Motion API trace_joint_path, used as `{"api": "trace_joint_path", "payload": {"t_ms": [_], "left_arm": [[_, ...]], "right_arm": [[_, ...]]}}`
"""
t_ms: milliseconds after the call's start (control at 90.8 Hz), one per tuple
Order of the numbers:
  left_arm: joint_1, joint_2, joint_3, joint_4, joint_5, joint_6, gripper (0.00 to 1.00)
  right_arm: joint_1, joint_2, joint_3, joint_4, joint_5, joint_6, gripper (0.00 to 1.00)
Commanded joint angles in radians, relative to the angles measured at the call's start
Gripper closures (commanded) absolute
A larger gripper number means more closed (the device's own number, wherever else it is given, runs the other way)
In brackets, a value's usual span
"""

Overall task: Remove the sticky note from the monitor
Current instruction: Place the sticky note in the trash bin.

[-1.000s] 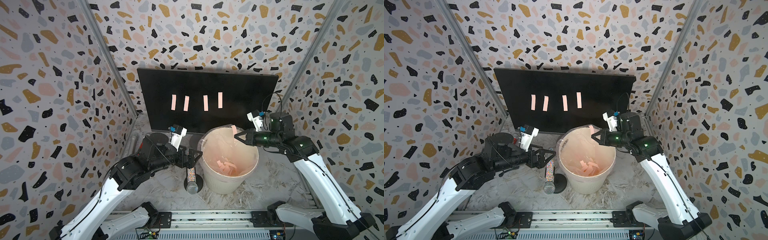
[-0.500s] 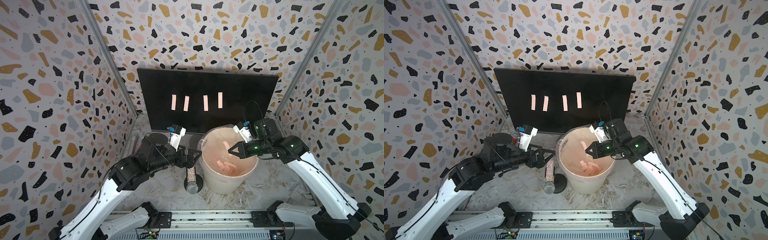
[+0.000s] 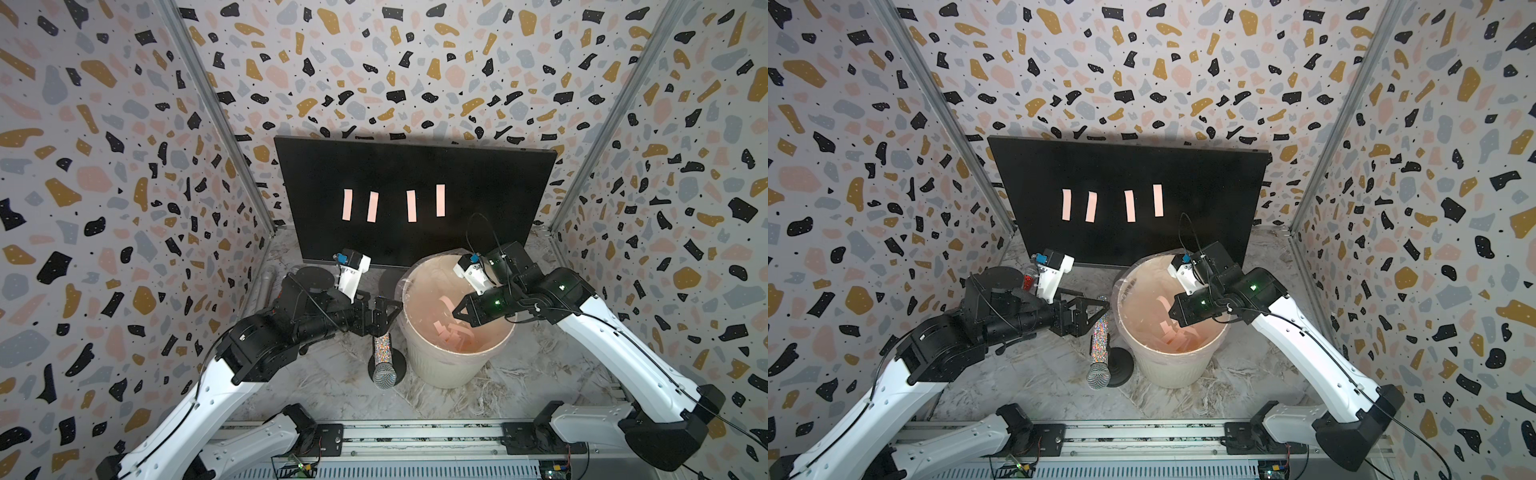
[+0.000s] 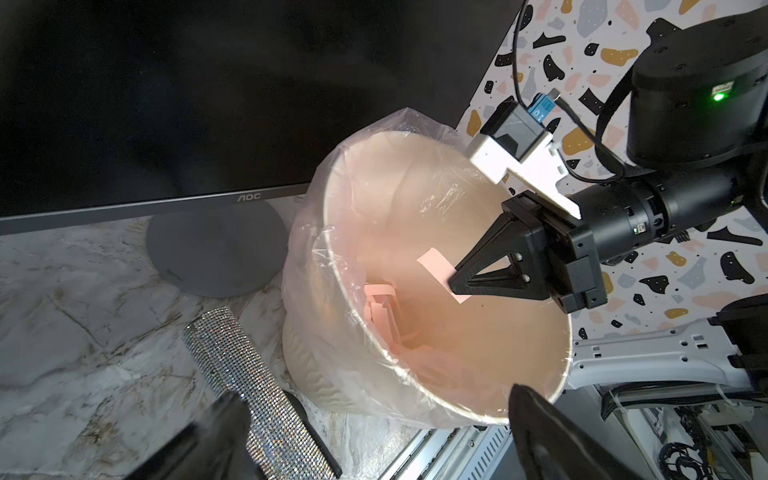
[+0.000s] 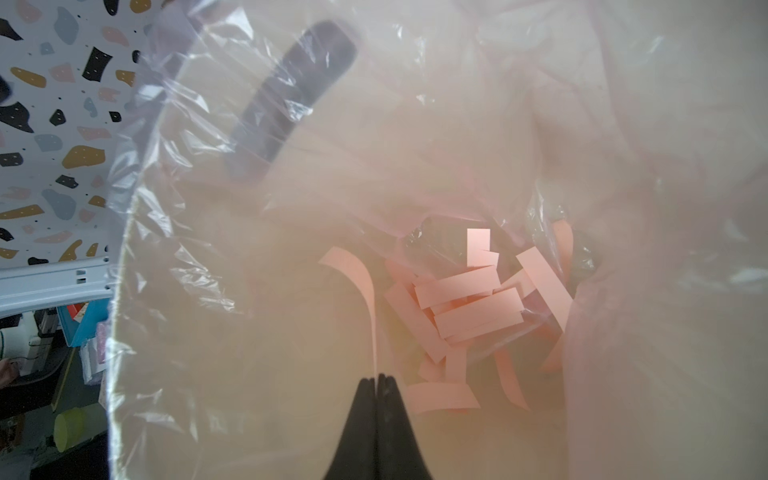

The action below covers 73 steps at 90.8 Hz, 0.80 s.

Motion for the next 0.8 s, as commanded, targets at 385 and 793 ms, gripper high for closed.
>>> {"api": "trace_joint_path", "payload": {"t_ms": [385, 793], "left_arm": [[-0.006, -0.013, -0.016, 0.031, -0.017, 0.015, 0.01], [-0.006, -0.030, -0.011, 0.021, -0.031, 0.031, 0.01]], "right_arm": [[0.013, 0.020, 0.091, -0.058, 0.102, -0.023, 0.70], [0.013, 0.064, 0.242, -0.061, 0.166, -0.021, 0.56]]}}
